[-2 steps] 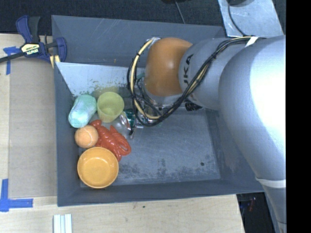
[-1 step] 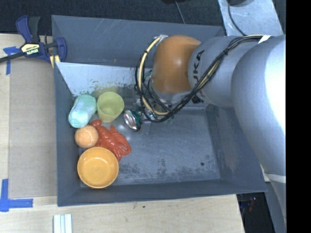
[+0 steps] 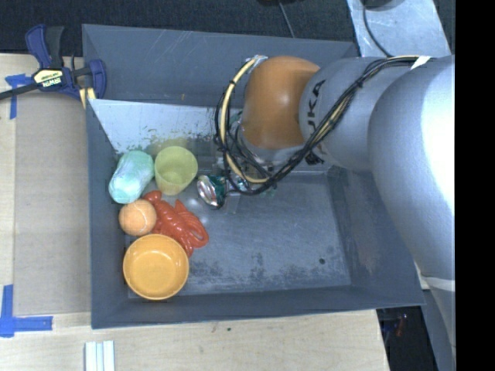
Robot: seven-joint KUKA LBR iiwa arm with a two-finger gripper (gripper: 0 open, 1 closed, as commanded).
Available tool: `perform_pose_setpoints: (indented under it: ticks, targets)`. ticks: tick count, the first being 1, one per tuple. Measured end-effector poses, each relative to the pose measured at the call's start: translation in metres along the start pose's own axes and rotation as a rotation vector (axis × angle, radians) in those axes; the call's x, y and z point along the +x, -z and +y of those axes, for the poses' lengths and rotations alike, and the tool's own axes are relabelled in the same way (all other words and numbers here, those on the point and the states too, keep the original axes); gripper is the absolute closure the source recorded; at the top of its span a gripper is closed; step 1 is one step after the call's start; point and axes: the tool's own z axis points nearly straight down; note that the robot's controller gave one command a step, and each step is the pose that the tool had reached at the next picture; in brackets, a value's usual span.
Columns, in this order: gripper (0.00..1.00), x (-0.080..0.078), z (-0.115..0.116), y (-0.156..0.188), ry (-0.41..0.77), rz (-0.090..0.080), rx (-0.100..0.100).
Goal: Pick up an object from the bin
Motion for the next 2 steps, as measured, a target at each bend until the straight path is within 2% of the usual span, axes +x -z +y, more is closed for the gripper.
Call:
perform_pose_setpoints:
  ticks: [1, 2]
  targets:
    - [1.0, -0.0013, -0.0002, 0.0231, 0.0, -0.006, 0.0]
    - [1.0, -0.0008, -0.0003, 0.0288, -0.001, -0.006, -0.001]
